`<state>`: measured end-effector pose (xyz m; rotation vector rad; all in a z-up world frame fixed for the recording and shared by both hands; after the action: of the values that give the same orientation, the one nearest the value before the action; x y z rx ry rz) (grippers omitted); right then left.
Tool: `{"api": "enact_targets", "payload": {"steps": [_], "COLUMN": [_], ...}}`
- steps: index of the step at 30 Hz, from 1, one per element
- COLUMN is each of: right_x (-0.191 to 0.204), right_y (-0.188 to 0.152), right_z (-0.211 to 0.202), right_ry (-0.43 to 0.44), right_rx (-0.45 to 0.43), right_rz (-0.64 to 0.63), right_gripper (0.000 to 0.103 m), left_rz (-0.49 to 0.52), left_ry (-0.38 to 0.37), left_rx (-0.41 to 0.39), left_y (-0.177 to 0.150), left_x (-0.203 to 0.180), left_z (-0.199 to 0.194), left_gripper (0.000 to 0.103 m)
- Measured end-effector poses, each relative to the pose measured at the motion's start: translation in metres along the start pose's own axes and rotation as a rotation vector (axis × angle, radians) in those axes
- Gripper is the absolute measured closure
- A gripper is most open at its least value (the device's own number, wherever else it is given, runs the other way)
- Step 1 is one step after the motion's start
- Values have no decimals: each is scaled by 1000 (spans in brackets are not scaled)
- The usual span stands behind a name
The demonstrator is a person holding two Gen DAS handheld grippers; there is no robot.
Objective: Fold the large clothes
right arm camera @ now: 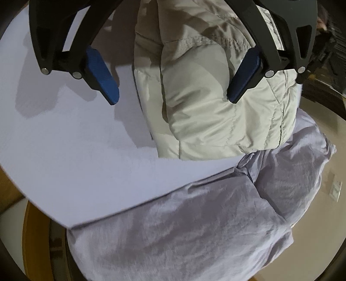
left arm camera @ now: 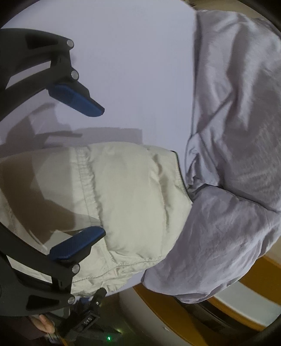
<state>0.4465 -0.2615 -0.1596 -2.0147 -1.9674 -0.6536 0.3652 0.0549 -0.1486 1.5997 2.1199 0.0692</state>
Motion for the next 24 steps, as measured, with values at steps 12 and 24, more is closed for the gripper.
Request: {"api": "enact_targets", "payload": {"steps": [12,24], "right_x": [-3,17], "right_y": [-11,-13], "right_z": [34,54], "right_ry": [185,300], "right_rx": [198,266], "right_rz": [121,120], "right_gripper": [1,1], "left_rz": [-61,-155], "left_ry": [-147,-337], "left_rx": [81,141], "left_y": [0,5], "left_x": [-2,-2], "left_z": [23,42], "left_gripper": [2,2]}}
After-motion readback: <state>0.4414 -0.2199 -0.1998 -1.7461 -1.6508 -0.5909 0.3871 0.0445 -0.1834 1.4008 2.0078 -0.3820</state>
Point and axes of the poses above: each gripper's, at about its wrist camera, not at the fingertips, and z roughly the way its jaws point, x to its left, y to its top, the point moved 10 cm from there along z, roughly the way its jaws point, and after that the axes turned 12 degrees about x, right-handed, at the moved point
